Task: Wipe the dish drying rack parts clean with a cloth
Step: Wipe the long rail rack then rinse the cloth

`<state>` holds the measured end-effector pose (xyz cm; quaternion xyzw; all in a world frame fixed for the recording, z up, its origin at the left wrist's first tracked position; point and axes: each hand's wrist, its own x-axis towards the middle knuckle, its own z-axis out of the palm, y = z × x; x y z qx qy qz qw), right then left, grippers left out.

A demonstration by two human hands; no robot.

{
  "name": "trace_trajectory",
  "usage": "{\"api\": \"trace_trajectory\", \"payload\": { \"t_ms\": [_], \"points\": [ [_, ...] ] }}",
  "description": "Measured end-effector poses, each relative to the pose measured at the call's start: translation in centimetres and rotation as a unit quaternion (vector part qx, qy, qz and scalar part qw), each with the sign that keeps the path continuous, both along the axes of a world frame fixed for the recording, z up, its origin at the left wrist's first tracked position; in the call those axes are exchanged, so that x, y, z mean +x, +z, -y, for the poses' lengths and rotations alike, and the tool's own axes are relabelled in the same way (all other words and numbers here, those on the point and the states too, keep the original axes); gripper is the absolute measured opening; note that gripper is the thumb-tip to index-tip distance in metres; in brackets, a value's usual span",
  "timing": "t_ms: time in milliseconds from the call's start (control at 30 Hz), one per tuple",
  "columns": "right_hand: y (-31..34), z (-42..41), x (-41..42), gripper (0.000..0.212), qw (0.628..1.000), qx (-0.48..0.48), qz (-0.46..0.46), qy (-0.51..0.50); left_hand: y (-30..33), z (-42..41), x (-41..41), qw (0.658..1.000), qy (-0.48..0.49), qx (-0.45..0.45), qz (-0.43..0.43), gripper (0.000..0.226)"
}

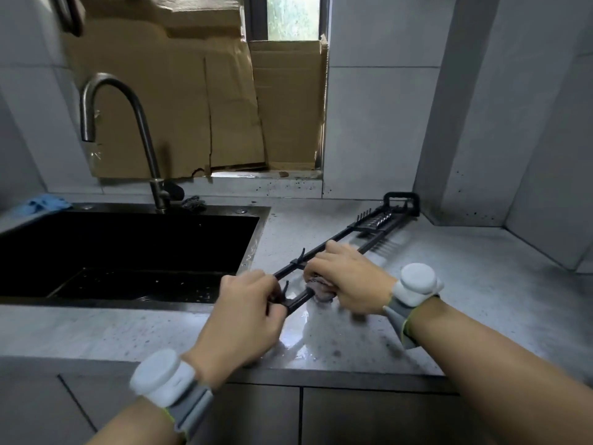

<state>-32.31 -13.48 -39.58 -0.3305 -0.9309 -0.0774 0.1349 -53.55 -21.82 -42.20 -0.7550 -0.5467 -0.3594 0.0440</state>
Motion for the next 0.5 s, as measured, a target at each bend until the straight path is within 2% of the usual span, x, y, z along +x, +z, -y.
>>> {"api": "trace_trajectory", "payload": {
  "t_ms": [67, 167, 233, 333, 433, 500],
  "points": [
    [-0.3, -0.9, 2.1, 0.042, 0.999, -0.008, -0.027, -0.018, 0.0, -0.2, 2.6, 1.000, -0.004, -0.018, -0.021, 0.025],
    [-1.0, -1.6, 5.3, 0.023, 0.990, -0.009, -0.124, -0.072, 0.0, -0.1, 6.7, 0.990, -0.003, -0.090, -0.109, 0.029],
    [-0.4, -1.4, 7.9, 0.011, 0.969, -0.017, -0.220, -0.106, 0.2, -0.2, 9.6, 0.984, -0.007, -0.091, -0.150, 0.030],
    [1.3, 0.0, 10.8, 0.008, 0.923, -0.047, -0.351, -0.151, 0.5, -0.5, 11.1, 0.980, -0.032, -0.087, -0.176, 0.039],
    [2.0, 2.0, 12.5, 0.014, 0.915, -0.068, -0.346, -0.193, 0.5, -0.9, 10.1, 0.983, -0.049, -0.041, -0.173, 0.060],
    [1.5, 3.5, 13.0, 0.017, 0.906, -0.111, -0.358, -0.195, 0.0, -1.4, 8.7, 0.987, -0.064, -0.005, -0.148, 0.061]
  ]
}}
